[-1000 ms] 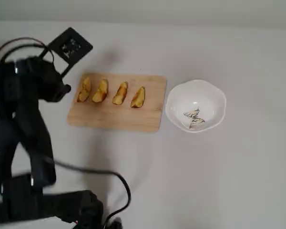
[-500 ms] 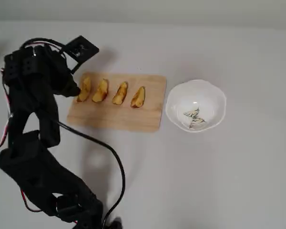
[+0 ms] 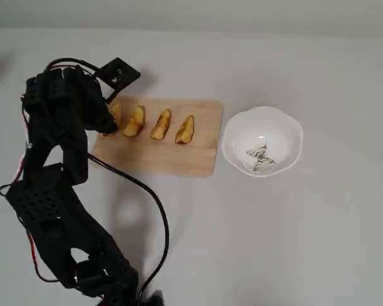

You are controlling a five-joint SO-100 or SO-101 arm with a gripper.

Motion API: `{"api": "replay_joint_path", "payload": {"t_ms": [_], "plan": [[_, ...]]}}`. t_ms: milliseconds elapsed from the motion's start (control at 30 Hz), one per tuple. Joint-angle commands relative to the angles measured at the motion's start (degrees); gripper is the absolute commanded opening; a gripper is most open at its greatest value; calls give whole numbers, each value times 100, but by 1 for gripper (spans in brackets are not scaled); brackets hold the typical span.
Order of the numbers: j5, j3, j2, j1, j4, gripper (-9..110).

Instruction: Pick up the leftmost apple slice from the cutting board and place it into the bowl

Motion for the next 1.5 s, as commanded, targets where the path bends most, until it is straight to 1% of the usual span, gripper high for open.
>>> {"api": "replay_joint_path", "payload": {"t_ms": [0, 367, 733, 800, 1067, 1267, 1467], "plan": [[-53, -457, -35, 176, -141, 28], [-70, -853, -598, 281, -202, 27], [-105, -1055, -879, 413, -202, 21], [-97, -1072, -905, 387, -202, 18], [26, -1239, -1055, 211, -149, 1], [193, -1310, -905, 70, -70, 0], [510, -1336, -53, -53, 114, 0]]}}
